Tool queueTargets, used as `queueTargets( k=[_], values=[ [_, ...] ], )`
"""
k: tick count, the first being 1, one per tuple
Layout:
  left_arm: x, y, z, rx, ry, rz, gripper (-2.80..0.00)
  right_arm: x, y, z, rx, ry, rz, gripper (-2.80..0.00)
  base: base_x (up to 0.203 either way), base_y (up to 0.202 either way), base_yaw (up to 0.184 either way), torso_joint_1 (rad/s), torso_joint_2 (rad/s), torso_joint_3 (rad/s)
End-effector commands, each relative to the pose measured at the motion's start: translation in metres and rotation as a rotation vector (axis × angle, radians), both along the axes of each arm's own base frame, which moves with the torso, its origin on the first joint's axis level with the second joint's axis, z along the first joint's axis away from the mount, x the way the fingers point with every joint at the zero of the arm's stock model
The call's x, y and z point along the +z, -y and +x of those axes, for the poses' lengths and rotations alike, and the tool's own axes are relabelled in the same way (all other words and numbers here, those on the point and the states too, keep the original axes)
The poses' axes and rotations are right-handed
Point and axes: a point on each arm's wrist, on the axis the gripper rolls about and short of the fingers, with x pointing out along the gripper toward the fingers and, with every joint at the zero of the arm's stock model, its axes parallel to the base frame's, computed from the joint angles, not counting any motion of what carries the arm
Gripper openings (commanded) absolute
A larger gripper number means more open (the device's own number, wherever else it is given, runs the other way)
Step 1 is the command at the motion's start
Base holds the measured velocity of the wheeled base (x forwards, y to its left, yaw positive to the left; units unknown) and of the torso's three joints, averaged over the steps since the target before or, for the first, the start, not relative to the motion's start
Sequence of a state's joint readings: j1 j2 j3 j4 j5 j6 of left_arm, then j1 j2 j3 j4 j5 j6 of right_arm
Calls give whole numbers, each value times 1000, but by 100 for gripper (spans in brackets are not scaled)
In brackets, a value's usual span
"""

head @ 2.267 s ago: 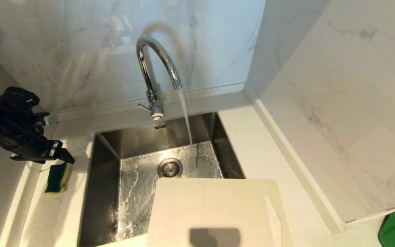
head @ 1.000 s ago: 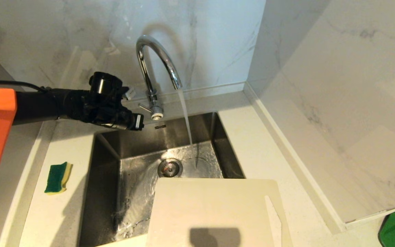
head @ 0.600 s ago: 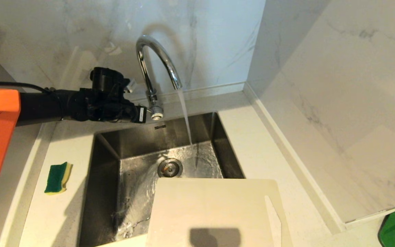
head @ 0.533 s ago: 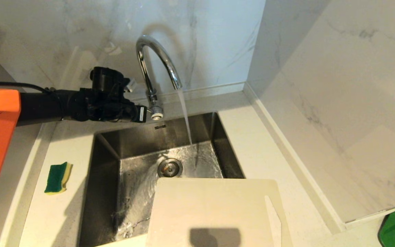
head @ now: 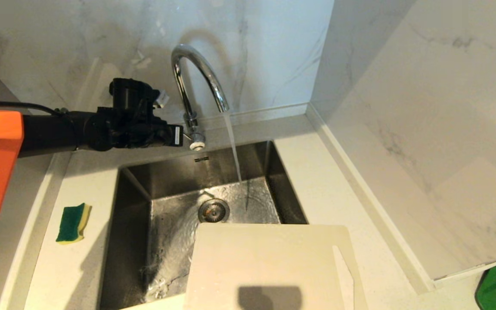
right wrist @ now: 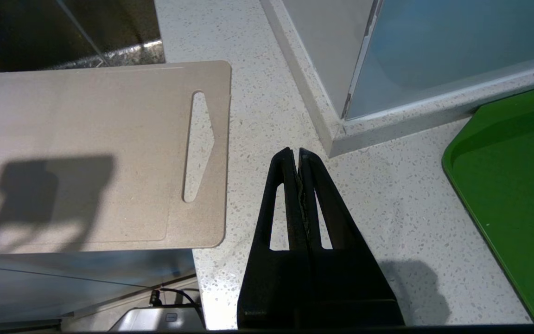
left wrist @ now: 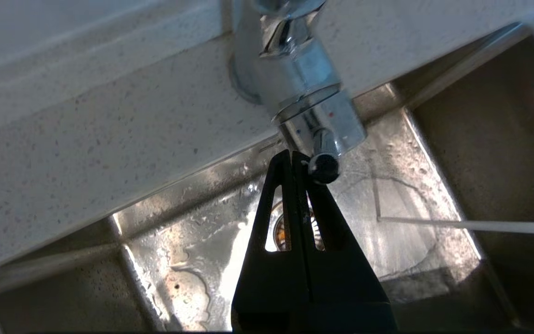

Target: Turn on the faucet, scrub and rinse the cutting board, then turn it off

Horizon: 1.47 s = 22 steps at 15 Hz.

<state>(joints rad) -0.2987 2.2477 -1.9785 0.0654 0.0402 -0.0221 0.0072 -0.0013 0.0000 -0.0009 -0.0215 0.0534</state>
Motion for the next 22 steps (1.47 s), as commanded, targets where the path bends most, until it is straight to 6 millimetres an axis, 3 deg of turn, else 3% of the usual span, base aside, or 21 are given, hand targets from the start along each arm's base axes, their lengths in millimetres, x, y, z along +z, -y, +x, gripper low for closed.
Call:
queueTargets(
  k=[1, 7, 15, 22],
  values=[
    [5, 1, -1, 6, 33, -8, -280, 0, 0, 0, 0, -1, 0, -280, 0, 0, 0, 0, 0, 0],
    [11, 4, -3, 24, 60, -5, -280, 0, 0, 0, 1, -1, 0, -280, 0, 0, 0, 0, 0, 0],
    [16, 1, -31, 7, -75, 32, -280, 0, 0, 0, 0, -1, 0, -280, 0, 0, 0, 0, 0, 0],
    [17, 12, -32, 15, -78, -36, -280, 0, 0, 0, 0, -1, 0, -280, 0, 0, 0, 0, 0, 0]
  ],
)
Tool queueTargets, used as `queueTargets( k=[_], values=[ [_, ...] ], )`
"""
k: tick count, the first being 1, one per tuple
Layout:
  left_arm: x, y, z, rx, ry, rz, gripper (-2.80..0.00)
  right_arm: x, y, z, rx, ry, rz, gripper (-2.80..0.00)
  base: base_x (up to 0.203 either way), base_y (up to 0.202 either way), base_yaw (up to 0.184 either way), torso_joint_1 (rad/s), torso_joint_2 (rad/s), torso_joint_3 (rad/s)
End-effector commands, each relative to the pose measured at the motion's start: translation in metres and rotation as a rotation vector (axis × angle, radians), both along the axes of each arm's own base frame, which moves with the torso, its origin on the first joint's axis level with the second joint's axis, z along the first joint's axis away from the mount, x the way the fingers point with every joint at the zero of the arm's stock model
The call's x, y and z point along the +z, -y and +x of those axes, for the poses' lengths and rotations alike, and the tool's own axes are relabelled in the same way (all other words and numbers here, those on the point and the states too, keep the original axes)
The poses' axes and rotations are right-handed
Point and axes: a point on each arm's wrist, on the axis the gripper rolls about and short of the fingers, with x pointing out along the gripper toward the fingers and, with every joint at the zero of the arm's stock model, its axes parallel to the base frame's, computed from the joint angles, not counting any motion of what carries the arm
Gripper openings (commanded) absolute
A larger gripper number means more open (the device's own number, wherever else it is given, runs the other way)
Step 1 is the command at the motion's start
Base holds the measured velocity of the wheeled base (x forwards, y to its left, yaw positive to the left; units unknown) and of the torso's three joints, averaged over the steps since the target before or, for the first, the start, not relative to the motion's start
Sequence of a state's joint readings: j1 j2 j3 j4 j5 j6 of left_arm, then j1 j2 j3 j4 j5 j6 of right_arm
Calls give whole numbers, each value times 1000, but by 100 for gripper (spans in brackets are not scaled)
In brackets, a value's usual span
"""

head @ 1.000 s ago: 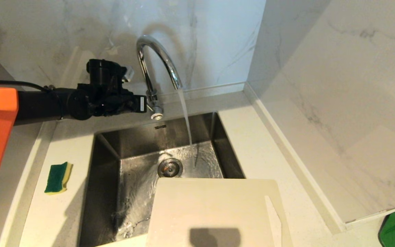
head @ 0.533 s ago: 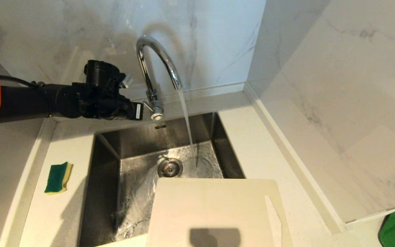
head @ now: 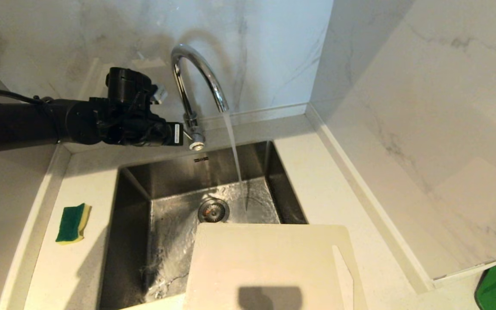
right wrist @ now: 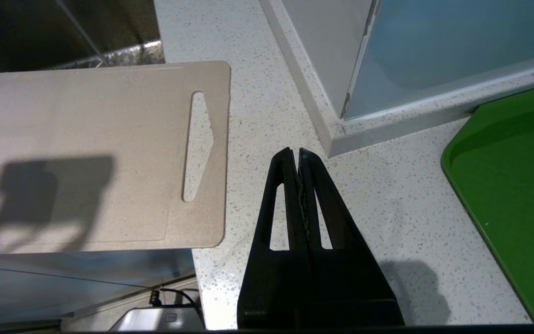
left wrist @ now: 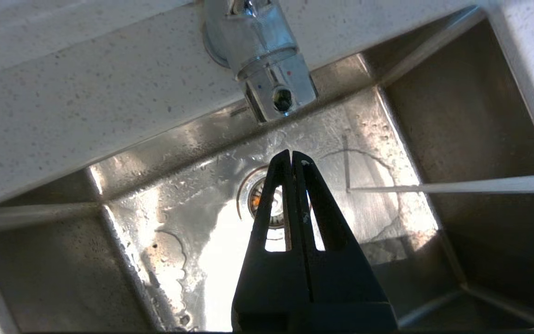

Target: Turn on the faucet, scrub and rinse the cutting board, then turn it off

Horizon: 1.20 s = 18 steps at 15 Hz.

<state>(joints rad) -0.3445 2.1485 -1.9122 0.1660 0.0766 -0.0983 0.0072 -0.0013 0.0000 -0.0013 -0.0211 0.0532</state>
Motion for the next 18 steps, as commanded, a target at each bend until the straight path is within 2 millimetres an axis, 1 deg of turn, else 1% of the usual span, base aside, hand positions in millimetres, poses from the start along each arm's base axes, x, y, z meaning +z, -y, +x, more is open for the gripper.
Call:
queueTargets(
  k=[1, 18],
  values=[
    [0, 1, 0, 0, 0, -1, -280, 0, 0, 0, 0, -1, 0, -280, 0, 0, 0, 0, 0, 0],
    [0, 1, 0, 0, 0, -1, -280, 0, 0, 0, 0, -1, 0, -280, 0, 0, 0, 0, 0, 0]
  ],
)
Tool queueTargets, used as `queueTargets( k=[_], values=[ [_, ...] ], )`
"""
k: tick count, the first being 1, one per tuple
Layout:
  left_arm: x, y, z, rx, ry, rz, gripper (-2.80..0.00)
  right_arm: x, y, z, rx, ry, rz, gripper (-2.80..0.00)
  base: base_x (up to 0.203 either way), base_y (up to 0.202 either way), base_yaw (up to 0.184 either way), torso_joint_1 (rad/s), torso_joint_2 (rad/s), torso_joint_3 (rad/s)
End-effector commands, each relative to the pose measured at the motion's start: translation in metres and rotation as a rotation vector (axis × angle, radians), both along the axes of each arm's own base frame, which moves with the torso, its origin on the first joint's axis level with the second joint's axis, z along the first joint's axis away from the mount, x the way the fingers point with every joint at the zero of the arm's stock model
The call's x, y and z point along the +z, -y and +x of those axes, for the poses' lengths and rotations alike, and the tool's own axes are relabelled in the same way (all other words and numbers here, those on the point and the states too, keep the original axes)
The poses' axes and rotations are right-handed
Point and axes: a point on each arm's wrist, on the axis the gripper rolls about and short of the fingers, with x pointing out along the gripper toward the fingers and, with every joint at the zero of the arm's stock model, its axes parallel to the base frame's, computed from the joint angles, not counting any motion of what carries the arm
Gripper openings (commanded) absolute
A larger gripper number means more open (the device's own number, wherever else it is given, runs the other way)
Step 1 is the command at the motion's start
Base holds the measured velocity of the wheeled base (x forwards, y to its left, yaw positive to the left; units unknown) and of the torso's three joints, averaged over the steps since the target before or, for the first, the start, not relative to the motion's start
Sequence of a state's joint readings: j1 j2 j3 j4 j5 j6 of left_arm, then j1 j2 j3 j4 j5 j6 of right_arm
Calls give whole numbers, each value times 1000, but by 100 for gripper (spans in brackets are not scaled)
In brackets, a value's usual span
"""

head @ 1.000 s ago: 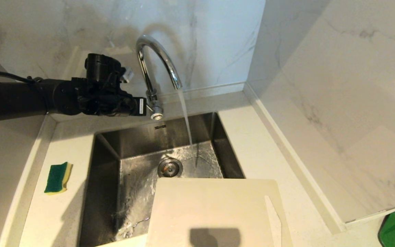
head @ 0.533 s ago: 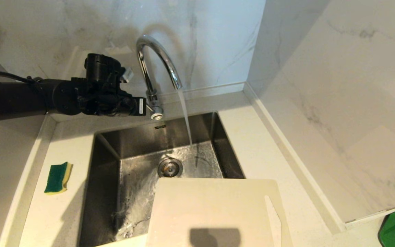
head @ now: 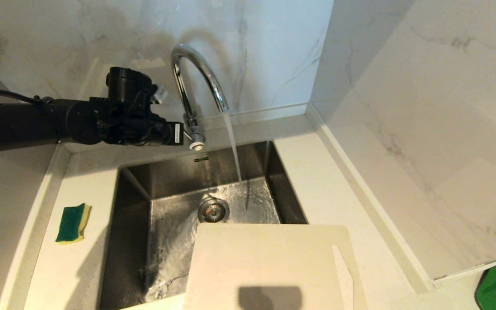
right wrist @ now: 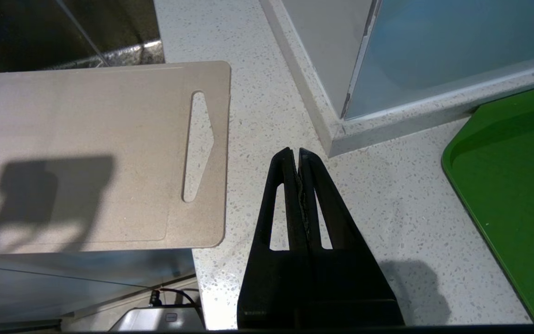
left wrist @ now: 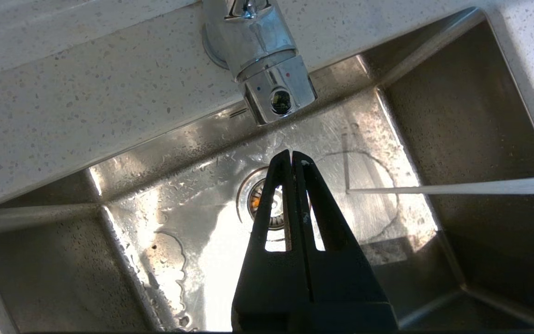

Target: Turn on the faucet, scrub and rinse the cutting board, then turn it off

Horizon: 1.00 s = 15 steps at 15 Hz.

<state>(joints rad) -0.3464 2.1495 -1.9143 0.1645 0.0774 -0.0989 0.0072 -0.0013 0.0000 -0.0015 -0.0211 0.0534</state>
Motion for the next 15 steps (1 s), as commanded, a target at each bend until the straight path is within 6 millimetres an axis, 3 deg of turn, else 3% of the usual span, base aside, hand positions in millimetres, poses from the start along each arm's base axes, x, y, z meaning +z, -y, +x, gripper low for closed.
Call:
queueTargets(
  k=[1, 15],
  values=[
    [-1, 0, 0, 1, -2, 0, -280, 0, 0, 0, 0, -1, 0, -280, 0, 0, 0, 0, 0, 0],
    [-1, 0, 0, 1, -2, 0, -280, 0, 0, 0, 0, -1, 0, -280, 0, 0, 0, 0, 0, 0]
  ],
)
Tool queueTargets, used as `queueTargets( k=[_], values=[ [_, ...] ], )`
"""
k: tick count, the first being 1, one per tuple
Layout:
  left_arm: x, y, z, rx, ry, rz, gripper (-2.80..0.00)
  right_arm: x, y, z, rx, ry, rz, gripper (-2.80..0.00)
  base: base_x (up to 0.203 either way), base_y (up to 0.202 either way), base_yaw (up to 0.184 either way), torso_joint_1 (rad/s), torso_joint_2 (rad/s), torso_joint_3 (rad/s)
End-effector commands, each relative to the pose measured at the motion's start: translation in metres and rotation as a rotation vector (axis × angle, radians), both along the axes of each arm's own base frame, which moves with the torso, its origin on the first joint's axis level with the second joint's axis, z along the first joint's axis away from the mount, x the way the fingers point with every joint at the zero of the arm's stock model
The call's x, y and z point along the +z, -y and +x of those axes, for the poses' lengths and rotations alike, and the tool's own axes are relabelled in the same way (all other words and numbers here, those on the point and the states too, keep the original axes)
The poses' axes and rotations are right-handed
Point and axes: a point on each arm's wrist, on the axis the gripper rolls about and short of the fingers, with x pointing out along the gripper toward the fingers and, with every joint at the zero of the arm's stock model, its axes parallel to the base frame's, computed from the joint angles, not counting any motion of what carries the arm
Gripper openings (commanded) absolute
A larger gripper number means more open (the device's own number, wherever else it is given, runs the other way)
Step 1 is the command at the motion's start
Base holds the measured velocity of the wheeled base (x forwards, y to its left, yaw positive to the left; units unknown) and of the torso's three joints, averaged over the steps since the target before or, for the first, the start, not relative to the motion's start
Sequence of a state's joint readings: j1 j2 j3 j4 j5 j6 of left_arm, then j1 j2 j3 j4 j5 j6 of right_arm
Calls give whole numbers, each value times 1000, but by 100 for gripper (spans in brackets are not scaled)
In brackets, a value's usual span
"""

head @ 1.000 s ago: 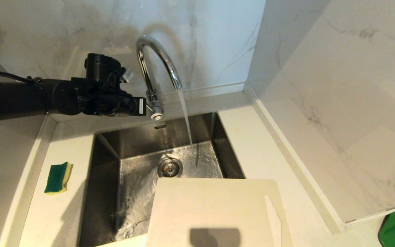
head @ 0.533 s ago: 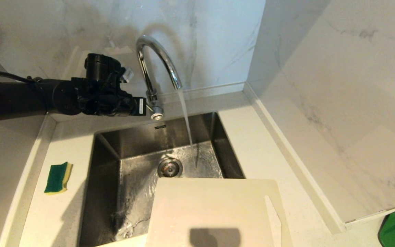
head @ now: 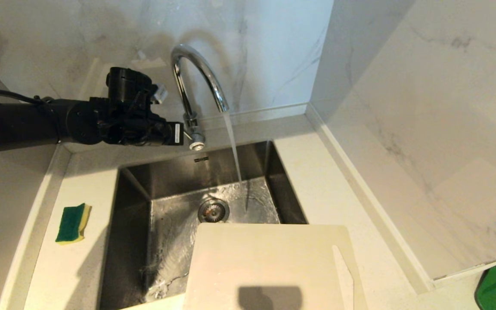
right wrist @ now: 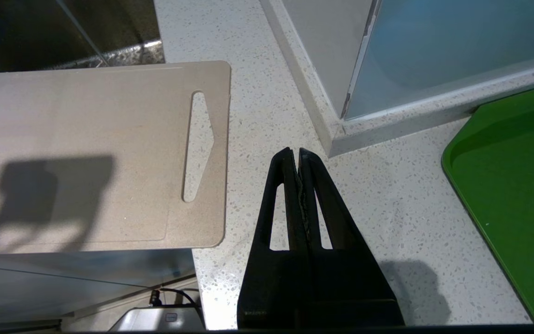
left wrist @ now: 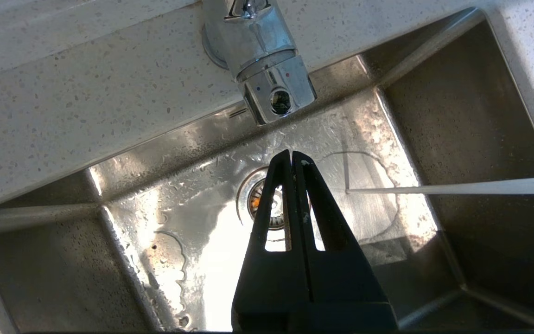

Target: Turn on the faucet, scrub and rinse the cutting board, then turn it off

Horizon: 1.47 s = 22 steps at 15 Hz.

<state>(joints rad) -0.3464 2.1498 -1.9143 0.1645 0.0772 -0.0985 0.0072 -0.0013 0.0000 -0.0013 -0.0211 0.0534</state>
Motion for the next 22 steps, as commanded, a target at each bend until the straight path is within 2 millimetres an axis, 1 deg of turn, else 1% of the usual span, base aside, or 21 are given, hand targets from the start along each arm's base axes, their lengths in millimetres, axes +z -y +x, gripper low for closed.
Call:
queueTargets(
  k=[1, 22],
  values=[
    [0, 0, 0, 1, -2, 0, -280, 0, 0, 0, 0, -1, 0, -280, 0, 0, 0, 0, 0, 0],
    [0, 0, 0, 1, -2, 0, -280, 0, 0, 0, 0, -1, 0, -280, 0, 0, 0, 0, 0, 0]
  ],
)
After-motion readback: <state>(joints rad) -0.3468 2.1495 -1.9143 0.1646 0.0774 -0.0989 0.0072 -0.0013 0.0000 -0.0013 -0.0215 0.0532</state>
